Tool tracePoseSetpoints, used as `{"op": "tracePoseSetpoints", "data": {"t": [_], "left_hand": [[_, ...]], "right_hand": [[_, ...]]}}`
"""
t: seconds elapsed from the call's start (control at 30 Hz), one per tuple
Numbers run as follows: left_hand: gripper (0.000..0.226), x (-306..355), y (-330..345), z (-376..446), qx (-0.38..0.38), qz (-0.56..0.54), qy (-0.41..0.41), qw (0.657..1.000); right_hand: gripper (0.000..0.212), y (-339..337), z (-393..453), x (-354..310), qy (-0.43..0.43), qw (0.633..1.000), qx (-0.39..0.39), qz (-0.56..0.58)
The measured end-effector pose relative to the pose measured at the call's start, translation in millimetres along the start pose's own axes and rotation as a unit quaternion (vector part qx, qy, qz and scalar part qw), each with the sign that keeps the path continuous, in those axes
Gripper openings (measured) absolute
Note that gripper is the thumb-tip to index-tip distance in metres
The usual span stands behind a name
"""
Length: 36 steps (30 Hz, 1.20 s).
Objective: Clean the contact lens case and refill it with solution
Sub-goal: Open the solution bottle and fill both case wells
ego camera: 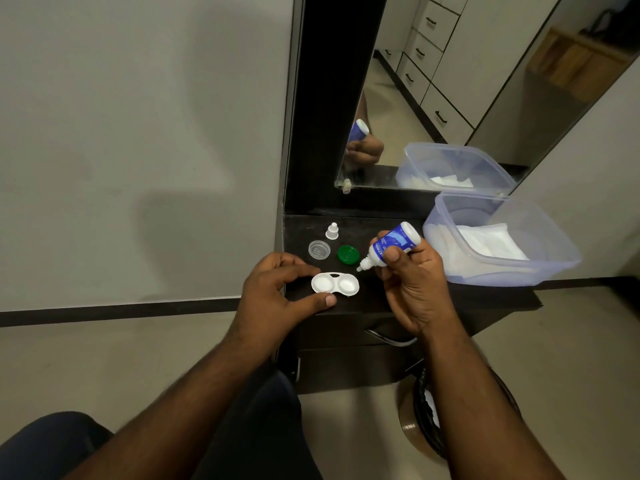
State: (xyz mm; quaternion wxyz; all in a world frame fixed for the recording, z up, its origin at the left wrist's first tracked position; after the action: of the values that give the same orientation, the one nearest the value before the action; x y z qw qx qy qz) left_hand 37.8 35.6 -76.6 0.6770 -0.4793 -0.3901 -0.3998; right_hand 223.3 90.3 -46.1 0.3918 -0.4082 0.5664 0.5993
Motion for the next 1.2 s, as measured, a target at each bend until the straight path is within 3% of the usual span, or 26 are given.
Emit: {"op": "tracePoseSetpoints", "data": {"t": [0.43, 0.67, 1.07, 1.2], "left_hand": [[0.036, -0.1, 0.7, 0.1, 0.004, 0.010, 0.007, 1.000], [0.035, 0.5, 0.9, 0.1, 0.004, 0.003, 0.006, 1.000], [0.036, -1.0, 0.2, 0.8, -0.002, 0.015, 0.005, 1.000], [0.035, 0.4, -0.2, 0.4, 0.002, 0.009, 0.009, 1.000]], "right_hand": [[0.051, 0.6, 0.2, 0.0, -0.002, 0.997, -0.047, -0.062], [0.051, 0.2, 2.4, 1.4, -0.006, 0.997, -0.043, -0.061], [0.078, 1.2, 2.5, 1.7, -0.014, 0.999, 0.006, -0.041], [0.063, 1.3, 1.0, 0.3, -0.018, 0.998, -0.014, -0.059]]}}
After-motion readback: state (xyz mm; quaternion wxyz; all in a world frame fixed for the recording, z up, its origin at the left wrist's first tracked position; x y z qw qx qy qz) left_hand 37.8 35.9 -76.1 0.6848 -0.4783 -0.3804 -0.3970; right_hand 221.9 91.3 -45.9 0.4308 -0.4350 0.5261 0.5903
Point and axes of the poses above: each hand's wrist, its own z-axis towards the middle knuckle, its own y-axis out of the palm, x = y × z, the point moved 1 cm from there along z, towards the middle knuckle, and after that the axes turned 1 degree about -y, right-handed, at the moved point
